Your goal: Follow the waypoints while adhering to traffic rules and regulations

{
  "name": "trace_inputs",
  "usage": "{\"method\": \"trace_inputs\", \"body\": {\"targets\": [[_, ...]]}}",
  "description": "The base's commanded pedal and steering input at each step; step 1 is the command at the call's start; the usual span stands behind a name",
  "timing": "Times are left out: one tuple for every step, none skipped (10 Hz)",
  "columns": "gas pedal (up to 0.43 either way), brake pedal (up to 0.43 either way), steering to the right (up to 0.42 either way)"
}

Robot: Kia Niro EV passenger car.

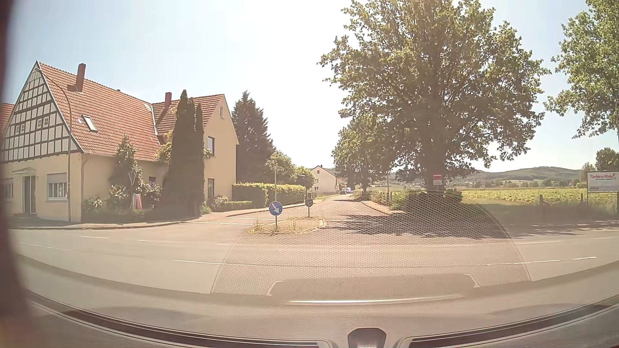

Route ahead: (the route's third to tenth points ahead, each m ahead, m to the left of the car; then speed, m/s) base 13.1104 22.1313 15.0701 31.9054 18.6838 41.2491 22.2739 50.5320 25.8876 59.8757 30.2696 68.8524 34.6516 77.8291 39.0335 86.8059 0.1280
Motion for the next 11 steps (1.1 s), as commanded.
{"method": "trace_inputs", "body": {"targets": [[0.0, 0.238, -0.197], [0.0, 0.238, -0.197], [0.0, 0.238, -0.196], [0.0, 0.238, -0.196], [0.0, 0.244, -0.196], [0.0, 0.244, -0.196], [0.0, 0.244, -0.196], [0.0, 0.244, -0.196], [0.0, 0.244, -0.196], [0.0, 0.244, -0.196], [0.0, 0.244, -0.196]]}}
